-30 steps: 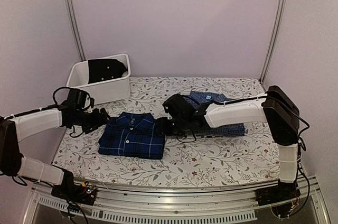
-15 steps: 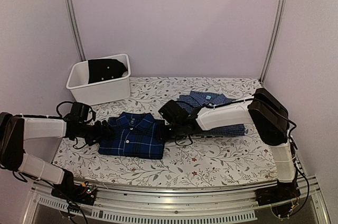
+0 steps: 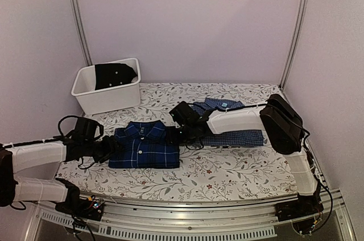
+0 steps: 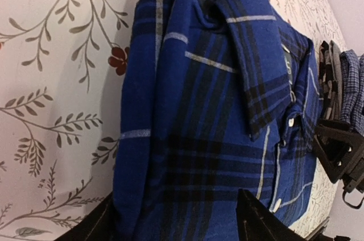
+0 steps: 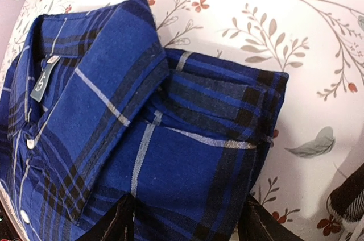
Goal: Fold and stack the long sleeve shirts
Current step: Adjust the square-folded shirt at the center of the board, then pick up the square-folded shirt from the center of the board.
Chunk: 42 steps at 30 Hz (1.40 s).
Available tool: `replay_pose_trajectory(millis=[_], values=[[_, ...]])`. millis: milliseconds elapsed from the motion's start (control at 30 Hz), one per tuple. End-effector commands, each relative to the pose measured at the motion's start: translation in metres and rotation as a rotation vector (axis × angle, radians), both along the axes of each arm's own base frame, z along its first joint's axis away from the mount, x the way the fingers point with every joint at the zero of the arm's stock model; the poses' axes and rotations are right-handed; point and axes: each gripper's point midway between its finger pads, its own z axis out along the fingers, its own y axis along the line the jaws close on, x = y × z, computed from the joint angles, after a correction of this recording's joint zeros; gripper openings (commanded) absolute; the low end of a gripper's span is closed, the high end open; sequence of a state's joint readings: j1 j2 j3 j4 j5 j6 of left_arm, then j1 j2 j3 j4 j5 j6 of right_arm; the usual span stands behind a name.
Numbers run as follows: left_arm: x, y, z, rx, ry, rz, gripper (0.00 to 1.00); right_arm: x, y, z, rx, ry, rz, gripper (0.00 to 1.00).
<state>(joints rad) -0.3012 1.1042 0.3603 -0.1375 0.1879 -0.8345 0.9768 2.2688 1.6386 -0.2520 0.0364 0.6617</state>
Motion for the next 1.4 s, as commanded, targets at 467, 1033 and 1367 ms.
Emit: replay_pose_trajectory(millis=[467,1033,1367], values=[[0.032,0.026,0.009,0.186,0.022,0.035,0.76,0.019,-0.024,-0.015,-0.112,0.015,-0.007,0.61],[0.028,0.008,-0.032,0.125,0.11,-0.063,0.5,0.0,-0.005,-0.037,-0.123,0.062,0.058,0.52],[0.025,-0.002,-0.033,0.098,0.122,-0.082,0.08,-0.004,0.01,-0.034,-0.106,0.076,0.1,0.23]])
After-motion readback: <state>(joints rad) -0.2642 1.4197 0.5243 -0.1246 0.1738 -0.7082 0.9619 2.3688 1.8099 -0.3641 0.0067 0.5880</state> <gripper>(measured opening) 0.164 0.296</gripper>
